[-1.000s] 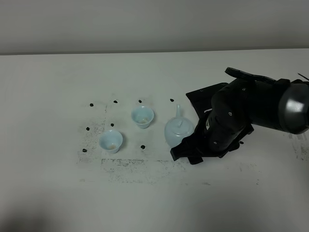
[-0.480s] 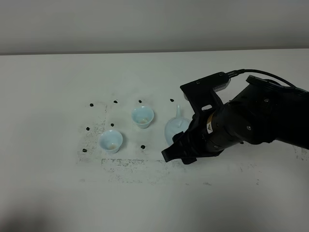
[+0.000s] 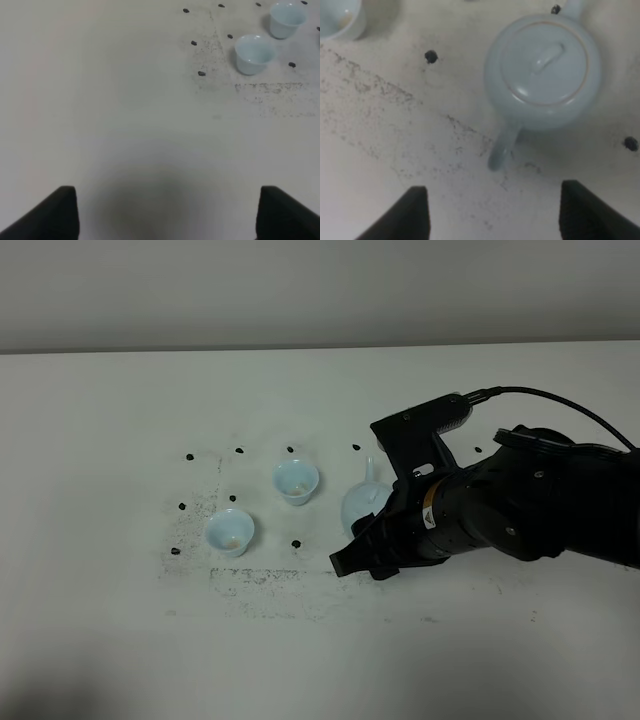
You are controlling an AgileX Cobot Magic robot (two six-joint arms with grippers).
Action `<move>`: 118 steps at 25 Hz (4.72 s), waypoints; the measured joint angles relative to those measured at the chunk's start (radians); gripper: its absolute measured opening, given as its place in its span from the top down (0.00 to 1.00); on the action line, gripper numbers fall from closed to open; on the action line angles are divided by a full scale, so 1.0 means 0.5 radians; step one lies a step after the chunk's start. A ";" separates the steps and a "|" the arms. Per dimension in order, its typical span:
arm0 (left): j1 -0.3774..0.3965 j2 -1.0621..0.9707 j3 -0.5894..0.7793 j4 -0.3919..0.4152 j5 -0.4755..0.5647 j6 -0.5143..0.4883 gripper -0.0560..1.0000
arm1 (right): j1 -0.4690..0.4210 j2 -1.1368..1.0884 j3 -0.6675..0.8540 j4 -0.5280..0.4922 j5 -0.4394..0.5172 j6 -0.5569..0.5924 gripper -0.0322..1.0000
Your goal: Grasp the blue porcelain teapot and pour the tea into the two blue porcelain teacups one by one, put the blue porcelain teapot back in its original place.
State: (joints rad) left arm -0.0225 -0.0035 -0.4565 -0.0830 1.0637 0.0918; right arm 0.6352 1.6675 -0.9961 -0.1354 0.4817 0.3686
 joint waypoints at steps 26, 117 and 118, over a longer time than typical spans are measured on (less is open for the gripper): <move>0.000 0.000 0.000 0.000 0.000 0.000 0.26 | 0.000 0.267 0.000 0.000 -0.224 0.008 0.41; 0.000 0.000 0.000 0.000 -0.001 0.000 0.26 | -0.151 0.232 0.006 -0.654 0.178 0.152 0.41; 0.000 0.000 0.000 0.000 -0.001 0.000 0.26 | -0.151 0.187 0.006 -0.581 0.218 0.081 0.42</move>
State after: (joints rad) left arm -0.0225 -0.0035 -0.4565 -0.0830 1.0634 0.0918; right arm 0.5599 1.7609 -0.9932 -0.4260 0.5907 0.4092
